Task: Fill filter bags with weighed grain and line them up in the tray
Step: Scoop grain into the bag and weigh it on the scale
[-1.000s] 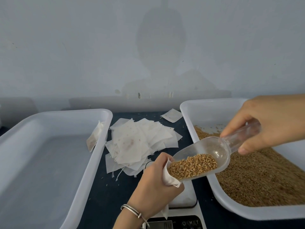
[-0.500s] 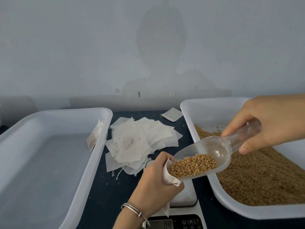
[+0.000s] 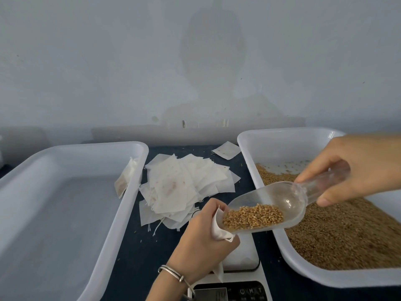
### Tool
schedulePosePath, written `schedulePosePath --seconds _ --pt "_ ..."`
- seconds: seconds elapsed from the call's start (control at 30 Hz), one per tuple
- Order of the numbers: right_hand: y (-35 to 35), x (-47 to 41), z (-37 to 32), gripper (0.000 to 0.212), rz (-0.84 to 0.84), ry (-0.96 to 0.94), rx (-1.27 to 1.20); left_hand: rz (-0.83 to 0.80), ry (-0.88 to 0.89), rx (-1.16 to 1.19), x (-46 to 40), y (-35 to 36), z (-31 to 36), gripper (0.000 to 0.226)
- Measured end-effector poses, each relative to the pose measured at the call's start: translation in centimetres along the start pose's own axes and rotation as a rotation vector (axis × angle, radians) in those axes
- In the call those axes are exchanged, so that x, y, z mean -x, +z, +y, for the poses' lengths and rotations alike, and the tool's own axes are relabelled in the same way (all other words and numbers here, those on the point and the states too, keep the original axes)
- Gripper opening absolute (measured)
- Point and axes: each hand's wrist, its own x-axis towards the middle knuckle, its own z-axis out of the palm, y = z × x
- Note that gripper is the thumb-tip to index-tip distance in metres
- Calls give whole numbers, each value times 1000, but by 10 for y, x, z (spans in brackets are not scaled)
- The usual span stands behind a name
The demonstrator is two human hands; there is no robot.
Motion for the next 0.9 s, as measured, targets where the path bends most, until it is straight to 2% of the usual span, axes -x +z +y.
schedulePosePath --seconds 0.2,0.4,0.67,0.9 --pt "18 -3 17 50 -41 -27 -329 16 21 201 -7 -10 -11 13" --pt "42 -11 31 55 67 -58 -652 2 56 350 -20 -17 -25 13" --pt "55 -19 26 50 230 -4 -631 -125 42 -42 -47 -15 -42 26" --pt "49 -19 30 51 286 8 -579 -93 109 -96 -37 -7 -47 39"
